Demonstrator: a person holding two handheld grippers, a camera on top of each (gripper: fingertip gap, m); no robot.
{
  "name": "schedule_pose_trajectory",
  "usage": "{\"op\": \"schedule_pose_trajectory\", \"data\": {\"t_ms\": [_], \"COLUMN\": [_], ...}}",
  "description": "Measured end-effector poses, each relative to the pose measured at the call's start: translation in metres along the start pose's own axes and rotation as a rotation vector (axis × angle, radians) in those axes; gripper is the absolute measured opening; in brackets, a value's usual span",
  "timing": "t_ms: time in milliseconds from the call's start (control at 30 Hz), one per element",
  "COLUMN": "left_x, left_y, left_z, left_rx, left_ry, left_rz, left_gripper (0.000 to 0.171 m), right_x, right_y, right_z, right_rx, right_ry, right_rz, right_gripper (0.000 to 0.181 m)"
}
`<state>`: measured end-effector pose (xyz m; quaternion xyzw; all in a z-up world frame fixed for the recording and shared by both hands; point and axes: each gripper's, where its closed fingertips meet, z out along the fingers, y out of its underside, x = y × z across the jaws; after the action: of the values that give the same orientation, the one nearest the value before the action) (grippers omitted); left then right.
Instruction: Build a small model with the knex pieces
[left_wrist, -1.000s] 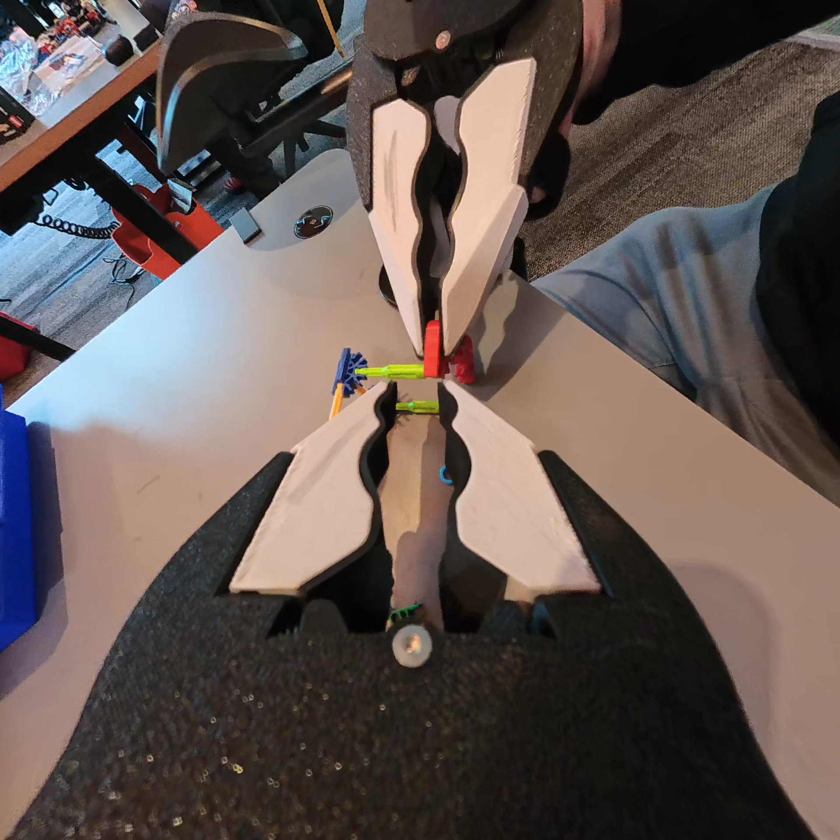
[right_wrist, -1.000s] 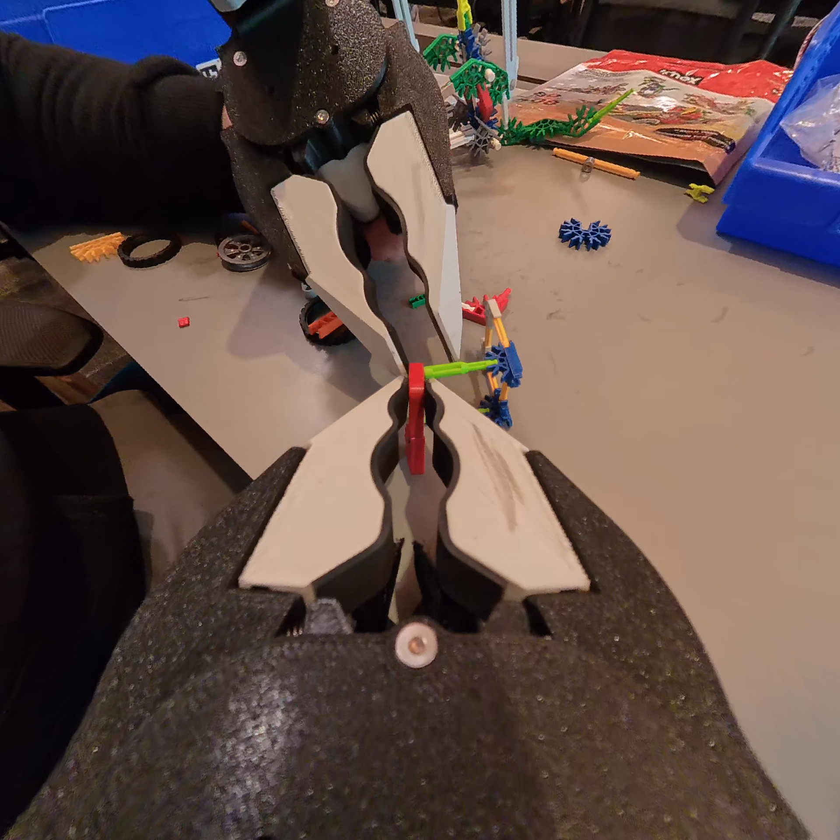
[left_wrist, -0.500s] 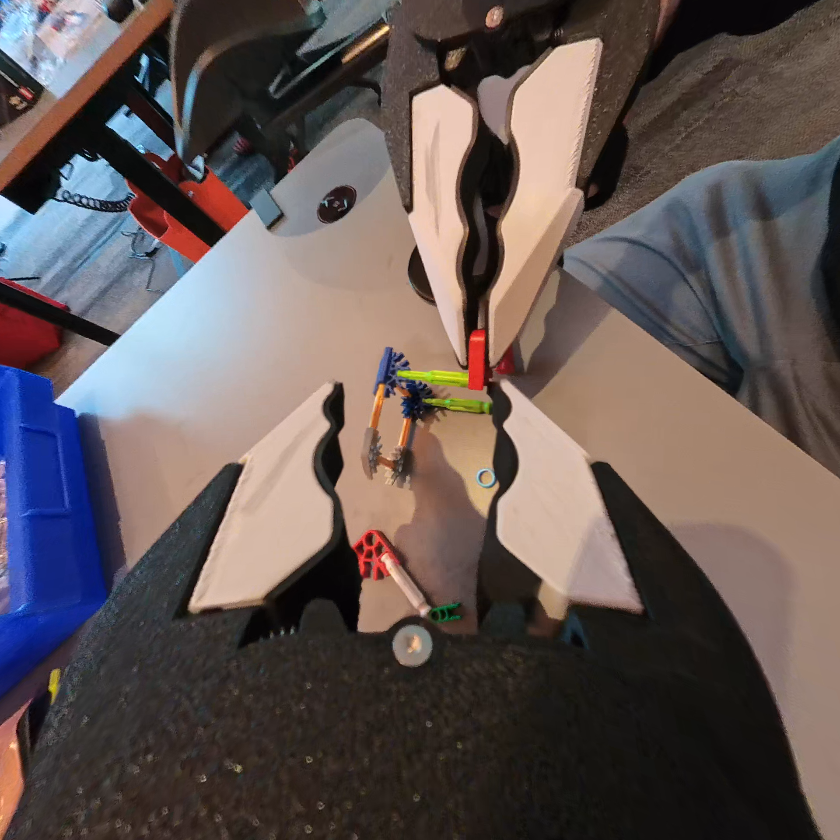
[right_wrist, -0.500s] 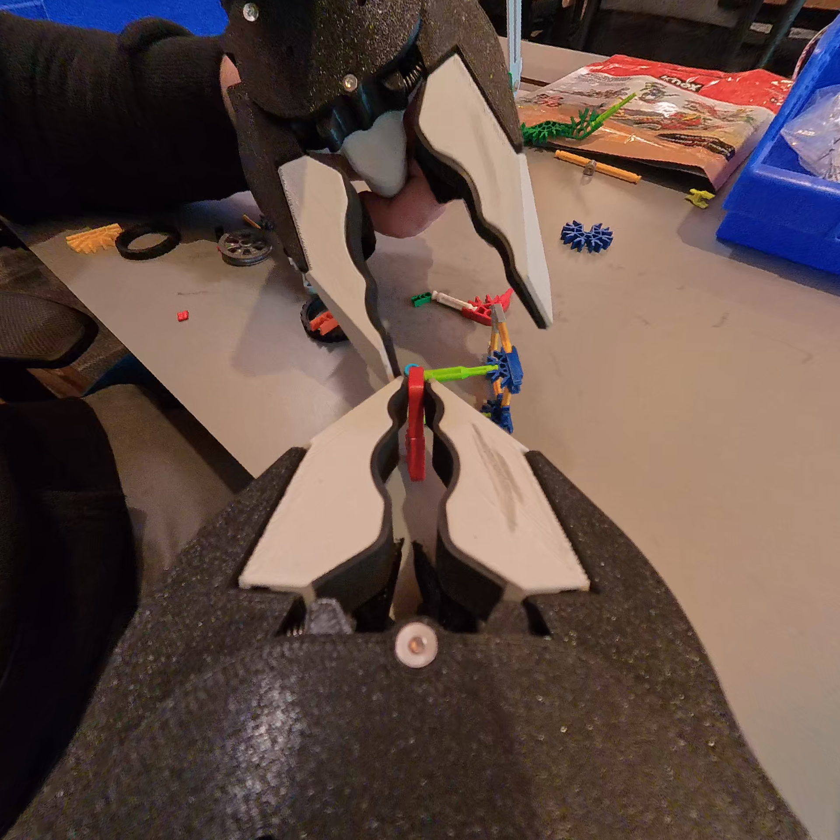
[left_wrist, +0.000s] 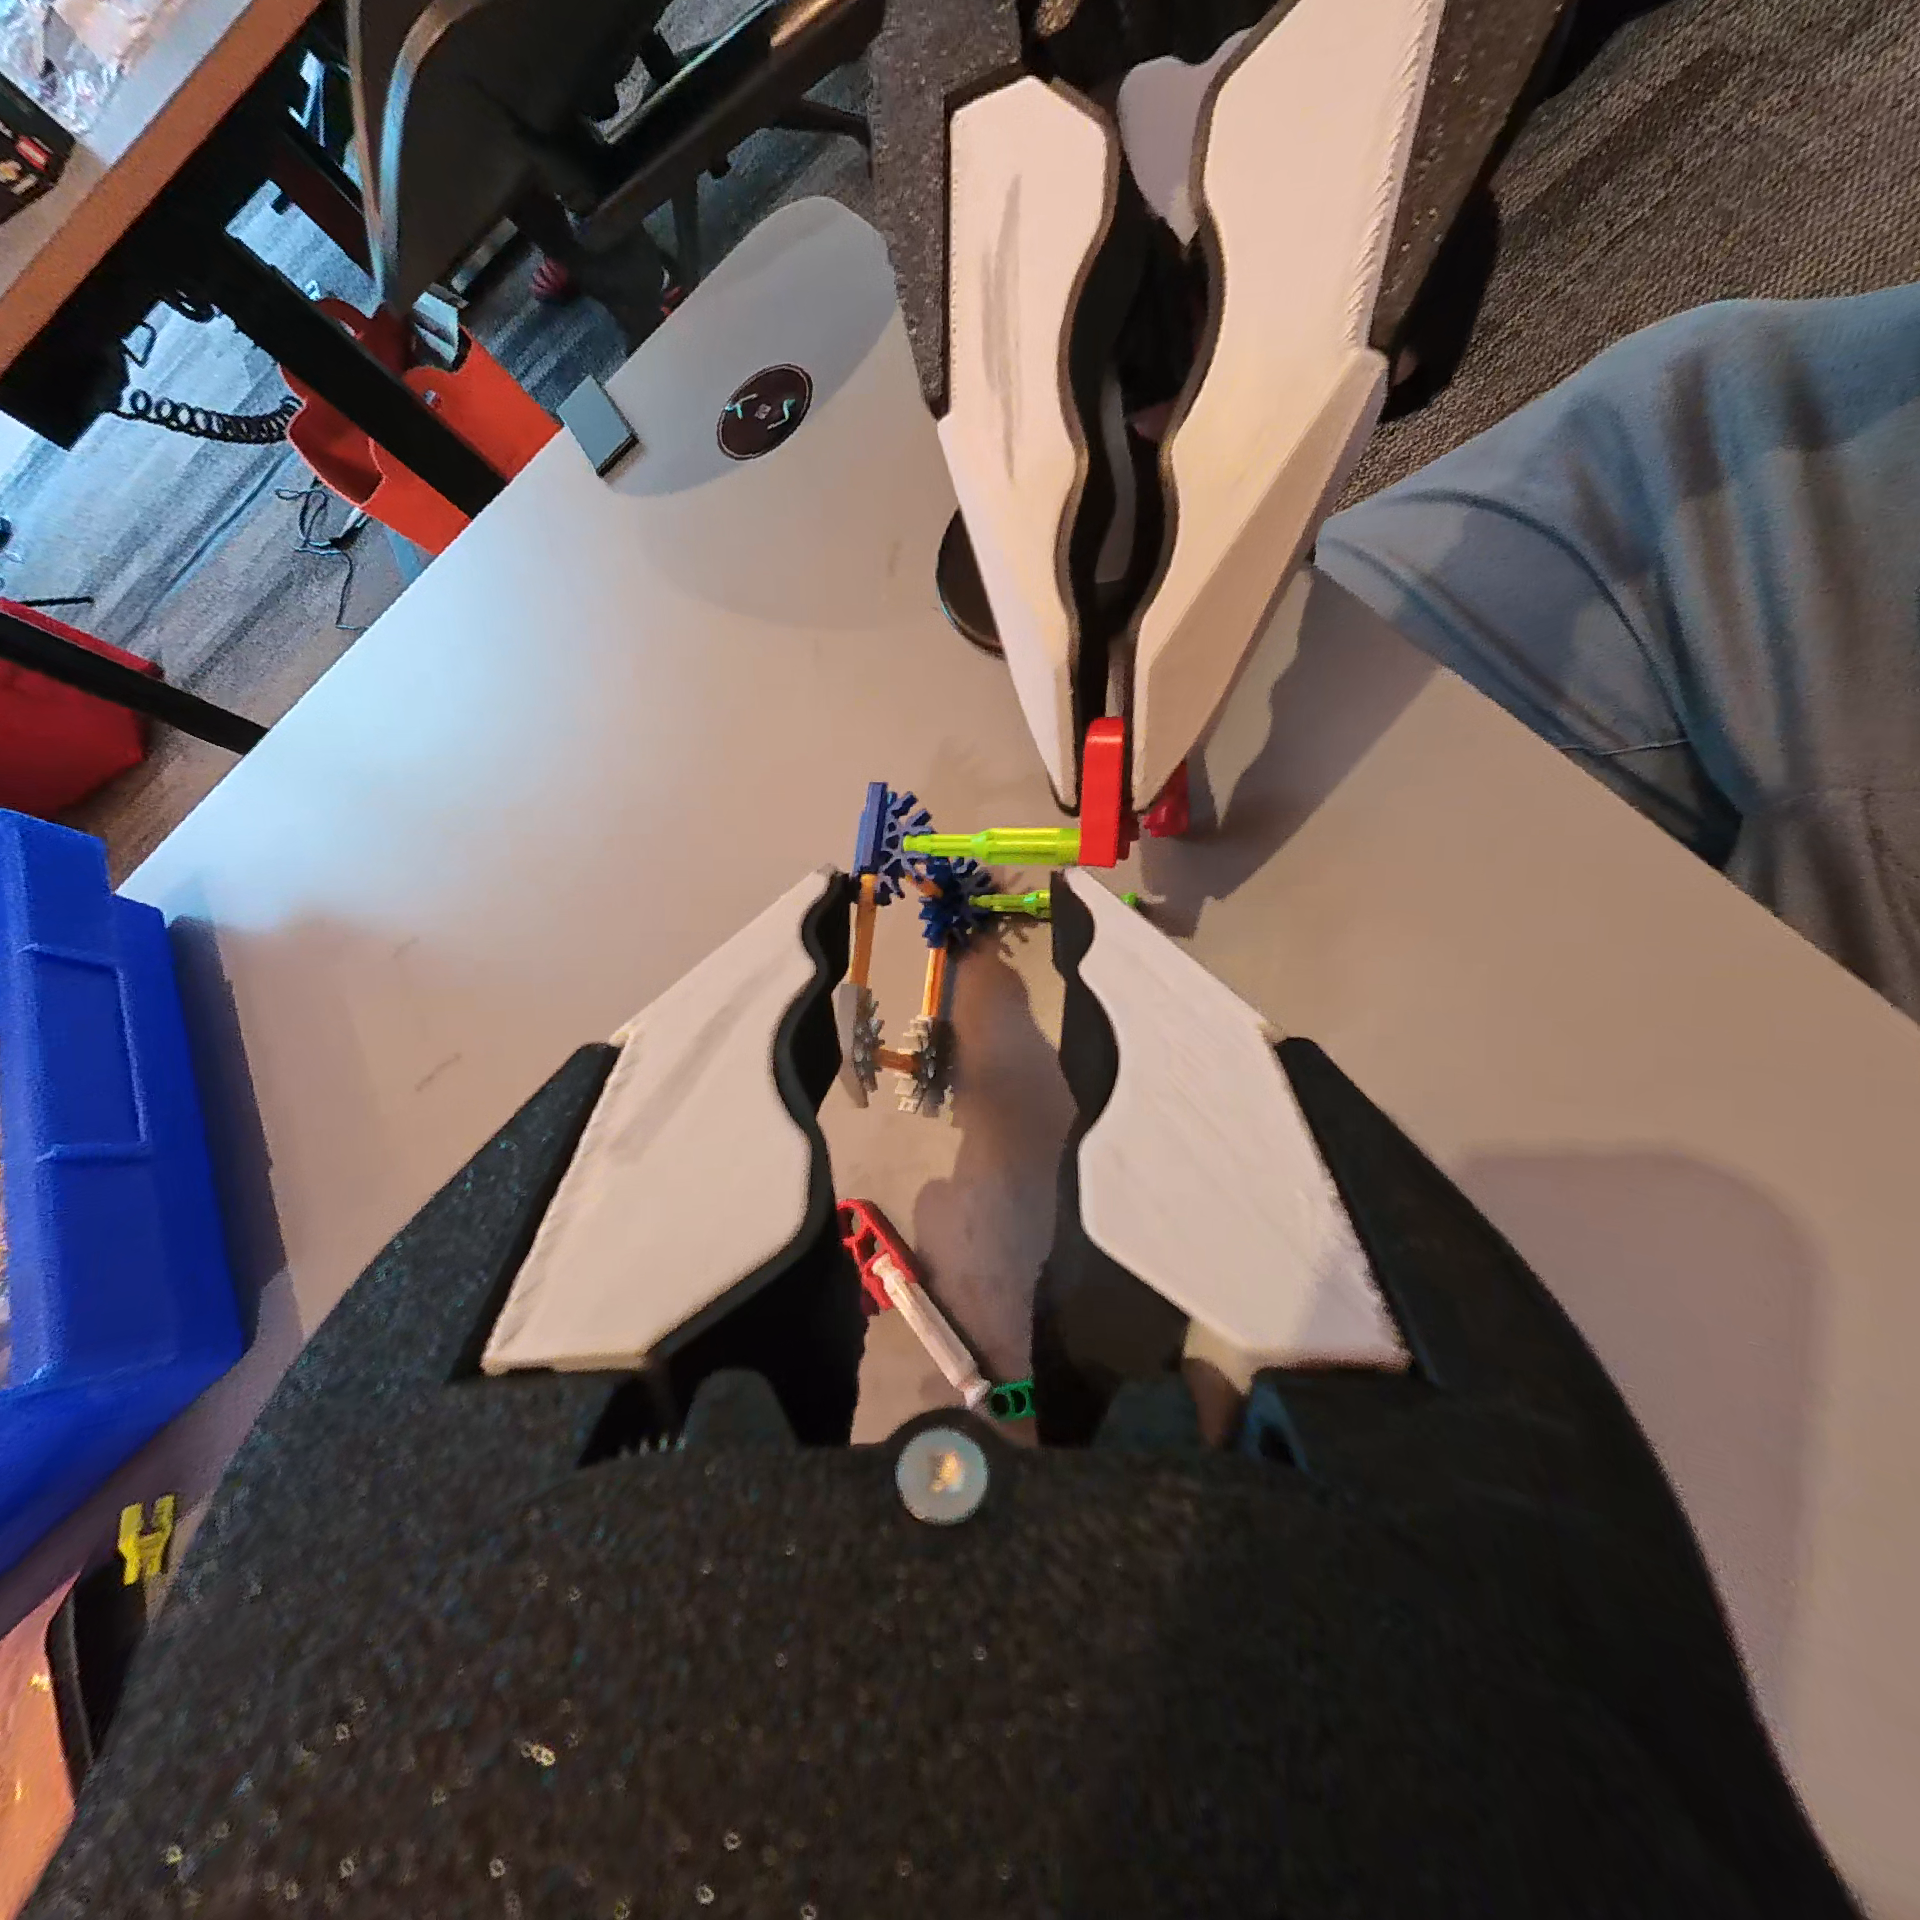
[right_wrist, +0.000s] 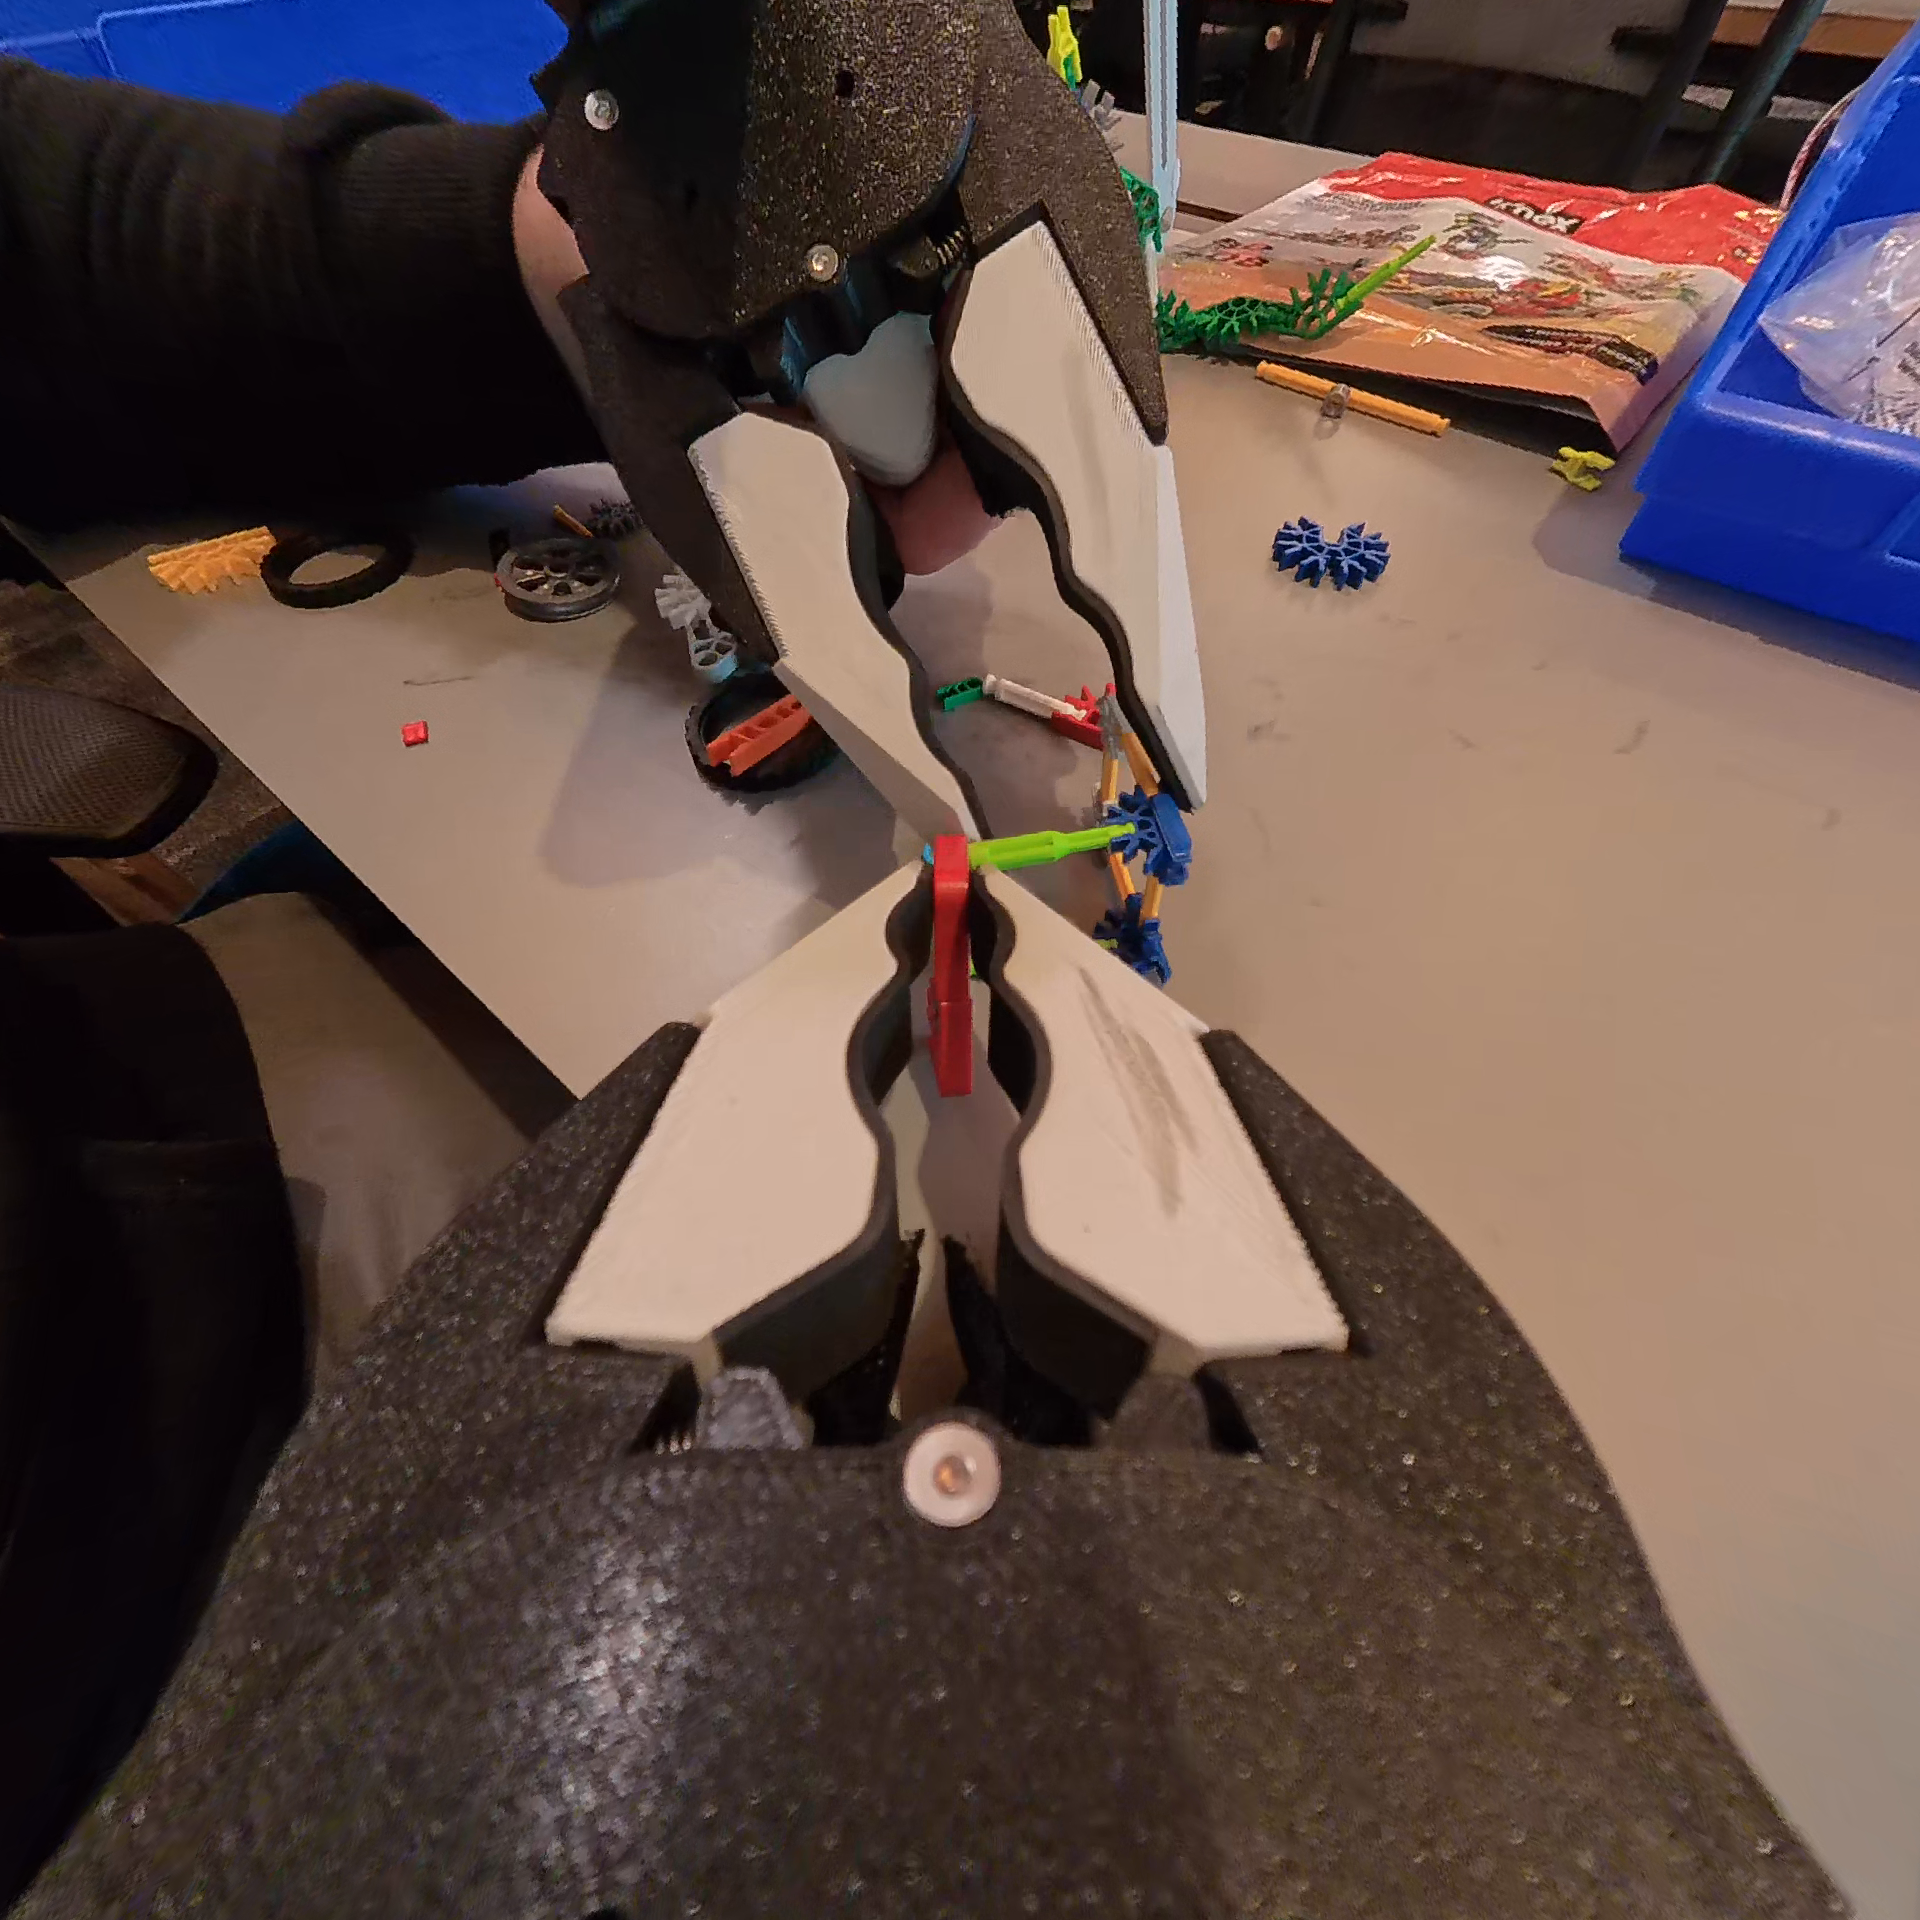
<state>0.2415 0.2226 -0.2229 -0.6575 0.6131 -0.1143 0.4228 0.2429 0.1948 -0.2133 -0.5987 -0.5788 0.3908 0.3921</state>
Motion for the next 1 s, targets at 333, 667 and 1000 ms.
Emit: {"op": "schedule_pose_trajectory", "data": {"t_ms": [333, 667, 1000], "left_x": [0.001, 0.001, -0.004], "left_y": [-0.001, -0.002, -0.002], "left_z": [0.0, 0.001, 0.003], "left_rx": [0.026, 0.049, 0.074], "left_ry": [0.004, 0.007, -0.014], "left_rz": [-0.013, -0.048, -0.077], "left_gripper": [0.039, 0.039, 0.024], "right_x": [0.0, 0.001, 0.002], "right_y": [0.0, -0.003, -0.011], "right_z": [0.0, -0.001, -0.006], "right_rx": [0.015, 0.038, 0.107], "right_ry": [0.011, -0.024, -0.022], "right_rz": [0.0, 0.087, 0.101], "right_gripper": [0.005, 0.005, 0.005]}}
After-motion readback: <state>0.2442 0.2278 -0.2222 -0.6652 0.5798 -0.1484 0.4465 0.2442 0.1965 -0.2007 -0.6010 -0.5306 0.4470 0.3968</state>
